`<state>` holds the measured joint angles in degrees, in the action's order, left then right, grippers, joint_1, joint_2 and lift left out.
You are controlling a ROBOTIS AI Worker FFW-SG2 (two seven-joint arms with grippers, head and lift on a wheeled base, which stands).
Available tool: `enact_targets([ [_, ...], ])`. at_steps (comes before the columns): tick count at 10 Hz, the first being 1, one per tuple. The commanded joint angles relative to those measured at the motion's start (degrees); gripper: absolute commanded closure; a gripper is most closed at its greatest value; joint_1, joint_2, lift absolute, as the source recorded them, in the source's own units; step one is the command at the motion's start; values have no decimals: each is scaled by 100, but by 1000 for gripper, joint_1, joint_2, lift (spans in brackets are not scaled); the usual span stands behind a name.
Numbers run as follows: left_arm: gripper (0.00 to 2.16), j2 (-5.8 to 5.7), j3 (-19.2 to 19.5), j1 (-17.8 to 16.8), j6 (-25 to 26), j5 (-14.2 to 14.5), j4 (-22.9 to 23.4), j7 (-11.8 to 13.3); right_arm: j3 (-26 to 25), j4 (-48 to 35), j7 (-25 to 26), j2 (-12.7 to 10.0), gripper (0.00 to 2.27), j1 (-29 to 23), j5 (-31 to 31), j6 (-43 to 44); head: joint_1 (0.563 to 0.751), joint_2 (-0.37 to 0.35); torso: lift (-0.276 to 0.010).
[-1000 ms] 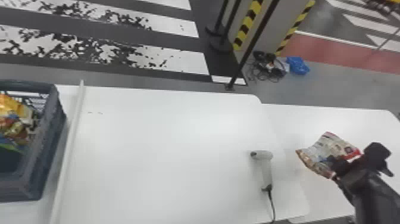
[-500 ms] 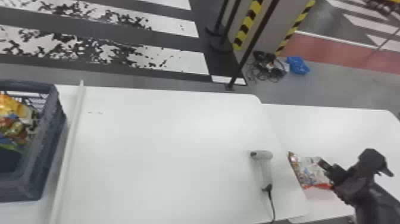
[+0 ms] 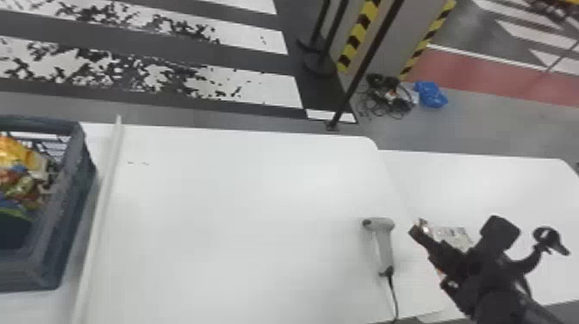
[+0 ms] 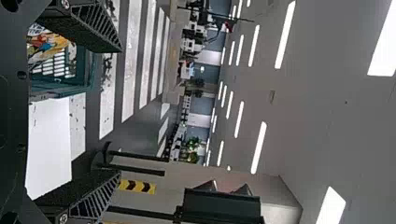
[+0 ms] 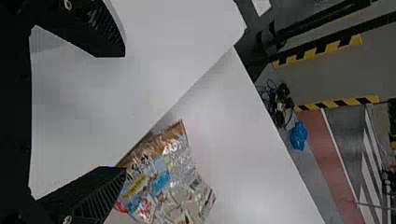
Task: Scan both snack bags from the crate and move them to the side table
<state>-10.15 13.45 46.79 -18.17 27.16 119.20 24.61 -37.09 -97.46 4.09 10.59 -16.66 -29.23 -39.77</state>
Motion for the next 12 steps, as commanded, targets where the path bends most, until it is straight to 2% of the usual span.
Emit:
enact_targets([
  [1, 70, -5, 61, -12, 38, 79, -2, 0, 545, -713, -5, -330, 60, -478, 163, 377, 695, -350, -29],
  [2, 70, -14, 87, -21, 55, 123, -2, 0, 808, -1047, -146, -400, 60, -707, 163, 430, 695, -350, -29],
  [3, 70, -14, 87, -38, 108, 131, -2, 0, 1010, -1452, -524, -585, 60, -935, 225, 570, 695, -343, -29],
  [4, 70, -5, 87, -65, 249, 140, -2, -9, 1292, -1882, -770, -778, 60, -1243, 409, 1080, 695, -276, -29],
  [5, 70, 13, 61, -118, 354, 149, -11, -44, 1652, -2252, -779, -928, 60, -1506, 673, 1590, 695, -204, -29],
  [6, 70, 39, -10, -153, 372, 131, -11, -159, 2048, -2410, -770, -1016, 60, -1656, 1077, 1976, 695, -180, -29],
  [9, 70, 65, -141, -179, 372, 96, 60, -431, 2874, -2366, -770, -1065, 60, -1911, 1991, 3383, 695, -41, -29],
  [12, 70, 144, -326, -223, 653, -44, 121, -879, 3234, -2234, -761, -1065, 76, -2210, 2106, 4262, 695, 27, -29],
])
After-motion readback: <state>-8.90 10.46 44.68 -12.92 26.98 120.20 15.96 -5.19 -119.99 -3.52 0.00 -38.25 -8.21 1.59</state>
